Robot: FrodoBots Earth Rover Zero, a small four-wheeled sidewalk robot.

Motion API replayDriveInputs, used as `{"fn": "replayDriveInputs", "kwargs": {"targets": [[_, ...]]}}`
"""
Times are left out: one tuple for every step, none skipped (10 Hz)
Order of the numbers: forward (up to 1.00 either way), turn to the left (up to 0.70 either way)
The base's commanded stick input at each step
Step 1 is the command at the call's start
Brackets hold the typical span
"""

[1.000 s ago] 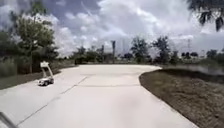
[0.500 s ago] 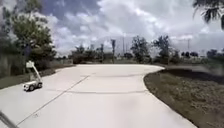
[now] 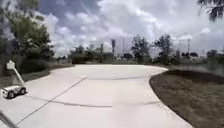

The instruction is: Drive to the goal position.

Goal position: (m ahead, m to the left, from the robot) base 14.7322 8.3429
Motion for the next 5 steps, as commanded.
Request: {"fn": "replayDriveInputs", "kwargs": {"targets": [[0.85, 0.0], [0.85, 0.0], [0.85, 0.0], [0.85, 0.0], [0.85, 0.0]]}}
